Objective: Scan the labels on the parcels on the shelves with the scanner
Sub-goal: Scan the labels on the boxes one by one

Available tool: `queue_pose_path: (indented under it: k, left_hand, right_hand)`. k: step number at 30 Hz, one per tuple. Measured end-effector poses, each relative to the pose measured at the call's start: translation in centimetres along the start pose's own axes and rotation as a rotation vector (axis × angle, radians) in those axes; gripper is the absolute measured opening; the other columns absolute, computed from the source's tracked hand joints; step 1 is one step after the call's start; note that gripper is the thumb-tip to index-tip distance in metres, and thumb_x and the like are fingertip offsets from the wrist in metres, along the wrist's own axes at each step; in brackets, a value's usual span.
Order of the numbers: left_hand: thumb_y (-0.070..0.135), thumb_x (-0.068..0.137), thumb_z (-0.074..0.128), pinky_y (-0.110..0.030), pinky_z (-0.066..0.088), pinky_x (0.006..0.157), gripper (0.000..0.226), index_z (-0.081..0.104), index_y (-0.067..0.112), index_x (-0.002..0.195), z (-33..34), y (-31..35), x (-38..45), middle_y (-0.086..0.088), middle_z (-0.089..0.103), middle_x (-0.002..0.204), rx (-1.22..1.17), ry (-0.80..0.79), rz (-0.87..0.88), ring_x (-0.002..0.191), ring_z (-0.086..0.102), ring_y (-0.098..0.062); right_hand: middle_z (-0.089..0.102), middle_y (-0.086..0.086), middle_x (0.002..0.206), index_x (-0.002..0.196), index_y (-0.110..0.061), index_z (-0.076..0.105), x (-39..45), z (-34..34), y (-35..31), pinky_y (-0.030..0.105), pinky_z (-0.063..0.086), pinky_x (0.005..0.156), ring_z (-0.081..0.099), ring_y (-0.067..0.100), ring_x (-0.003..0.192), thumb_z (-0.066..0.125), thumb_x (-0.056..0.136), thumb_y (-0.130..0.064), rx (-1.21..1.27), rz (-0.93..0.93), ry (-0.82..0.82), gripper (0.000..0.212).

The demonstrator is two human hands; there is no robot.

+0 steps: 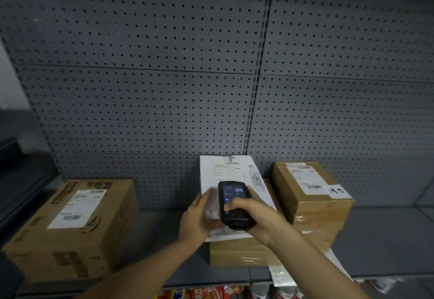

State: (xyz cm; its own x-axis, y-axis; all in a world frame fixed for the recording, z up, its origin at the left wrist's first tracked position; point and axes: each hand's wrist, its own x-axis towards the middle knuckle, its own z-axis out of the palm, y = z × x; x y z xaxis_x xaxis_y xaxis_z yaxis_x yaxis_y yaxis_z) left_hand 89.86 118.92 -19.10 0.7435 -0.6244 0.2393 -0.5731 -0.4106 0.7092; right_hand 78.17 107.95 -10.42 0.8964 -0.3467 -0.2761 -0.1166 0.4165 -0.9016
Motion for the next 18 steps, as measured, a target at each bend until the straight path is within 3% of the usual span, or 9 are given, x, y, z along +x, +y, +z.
queue_pose_path:
  k: [3, 8, 14, 18]
  left_hand:
    - [0.061, 0.062, 0.053, -0.039, 0.052, 0.087, 0.086, 0.029, 0.042, 0.142, 1.4, 0.5, 0.4, 0.009, 0.045, 0.141, -0.017, -0.029, -0.029, 0.117, 0.056, -0.020]
    - [0.037, 0.074, 0.071, -0.039, 0.047, 0.095, 0.092, 0.018, 0.034, 0.148, 3.1, 1.3, 1.7, 0.000, 0.033, 0.151, -0.005, -0.070, -0.044, 0.129, 0.046, -0.024]
    - [0.034, 0.073, 0.076, -0.039, 0.047, 0.098, 0.099, 0.014, 0.031, 0.149, 4.0, 1.7, 2.6, 0.000, 0.037, 0.150, -0.089, -0.087, -0.068, 0.128, 0.047, -0.022]
    - [0.026, 0.075, 0.077, -0.029, 0.048, 0.094, 0.094, 0.018, 0.027, 0.149, 4.2, 2.0, 2.9, 0.002, 0.048, 0.142, -0.175, -0.140, -0.046, 0.114, 0.054, -0.011]
  right_hand:
    - [0.069, 0.025, 0.114, 0.125, -0.009, 0.057, -0.1, -1.6, 0.4, 0.037, 0.057, 0.066, 0.067, 0.036, 0.096, 0.068, 0.067, 0.011, 0.029, 0.002, 0.062, 0.062]
    - [0.070, 0.020, 0.106, 0.126, -0.011, 0.058, -0.6, -3.4, 0.9, 0.036, 0.057, 0.062, 0.067, 0.037, 0.093, 0.072, 0.054, 0.007, 0.070, 0.013, 0.120, 0.075]
    - [0.069, 0.020, 0.109, 0.128, -0.012, 0.056, -1.2, -4.4, 0.7, 0.034, 0.056, 0.060, 0.066, 0.036, 0.094, 0.072, 0.056, 0.005, 0.061, 0.006, 0.114, 0.076]
    - [0.065, 0.025, 0.123, 0.129, -0.015, 0.056, -1.1, -4.8, 0.7, 0.037, 0.058, 0.064, 0.065, 0.039, 0.102, 0.073, 0.058, 0.006, 0.057, 0.011, 0.097, 0.076]
